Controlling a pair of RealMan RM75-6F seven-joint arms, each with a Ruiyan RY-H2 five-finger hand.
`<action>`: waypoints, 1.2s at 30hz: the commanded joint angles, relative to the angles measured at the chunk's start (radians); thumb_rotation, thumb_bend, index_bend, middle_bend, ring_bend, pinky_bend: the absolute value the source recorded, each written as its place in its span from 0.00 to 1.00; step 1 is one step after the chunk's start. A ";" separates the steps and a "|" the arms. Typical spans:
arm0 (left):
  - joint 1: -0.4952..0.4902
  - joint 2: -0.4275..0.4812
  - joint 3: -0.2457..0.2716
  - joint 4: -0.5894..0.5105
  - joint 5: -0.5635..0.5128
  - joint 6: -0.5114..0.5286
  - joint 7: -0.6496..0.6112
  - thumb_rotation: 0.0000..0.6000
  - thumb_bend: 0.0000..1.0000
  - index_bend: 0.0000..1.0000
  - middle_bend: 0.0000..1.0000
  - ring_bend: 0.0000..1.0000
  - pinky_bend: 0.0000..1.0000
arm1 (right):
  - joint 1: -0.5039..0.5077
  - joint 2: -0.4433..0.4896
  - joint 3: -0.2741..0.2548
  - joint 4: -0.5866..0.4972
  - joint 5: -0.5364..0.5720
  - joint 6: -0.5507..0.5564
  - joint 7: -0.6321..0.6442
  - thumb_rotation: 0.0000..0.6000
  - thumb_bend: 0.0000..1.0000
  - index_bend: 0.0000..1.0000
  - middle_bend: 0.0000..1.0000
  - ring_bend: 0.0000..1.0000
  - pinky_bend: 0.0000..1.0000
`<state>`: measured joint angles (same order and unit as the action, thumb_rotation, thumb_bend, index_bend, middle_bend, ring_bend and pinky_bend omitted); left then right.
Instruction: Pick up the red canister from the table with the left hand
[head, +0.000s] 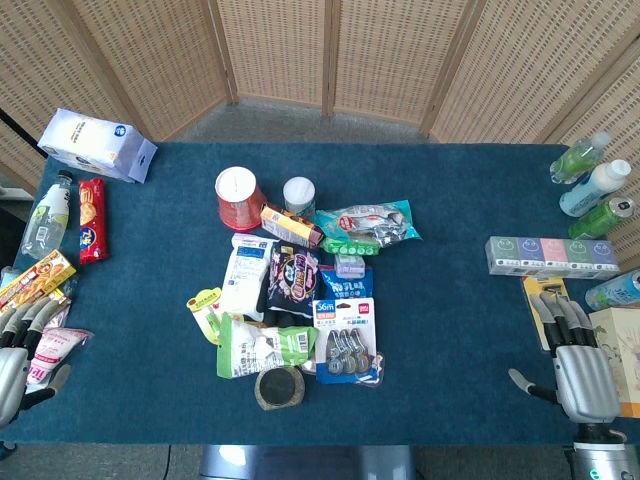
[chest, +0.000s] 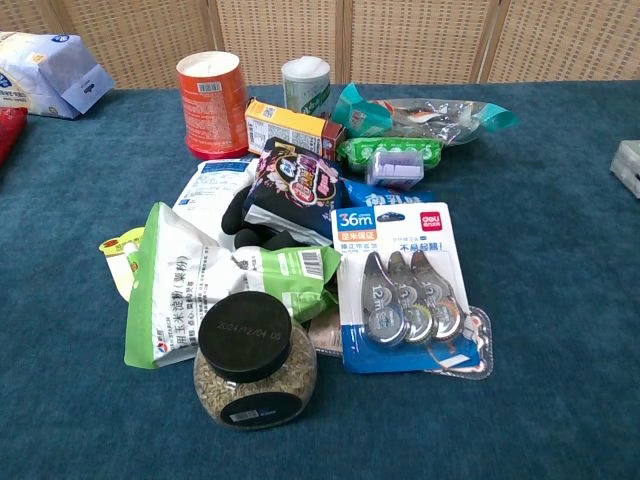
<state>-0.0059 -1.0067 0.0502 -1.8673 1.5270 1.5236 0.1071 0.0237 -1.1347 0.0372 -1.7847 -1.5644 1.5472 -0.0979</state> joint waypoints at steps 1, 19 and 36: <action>-0.001 -0.001 -0.002 0.000 -0.003 -0.004 0.004 1.00 0.37 0.00 0.00 0.00 0.00 | 0.002 -0.003 0.000 0.004 0.003 -0.006 0.003 1.00 0.15 0.00 0.00 0.00 0.00; -0.220 0.029 -0.160 0.000 -0.235 -0.313 -0.028 1.00 0.38 0.00 0.00 0.00 0.00 | -0.001 0.004 -0.026 0.034 -0.009 -0.031 0.090 0.97 0.15 0.00 0.00 0.00 0.00; -0.624 -0.164 -0.298 0.253 -0.607 -0.683 0.105 1.00 0.37 0.00 0.00 0.00 0.00 | -0.015 0.039 -0.019 0.055 0.011 -0.016 0.147 0.95 0.15 0.00 0.00 0.00 0.00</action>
<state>-0.5902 -1.1325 -0.2322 -1.6521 0.9595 0.8602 0.1744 0.0103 -1.0973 0.0171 -1.7316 -1.5553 1.5310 0.0474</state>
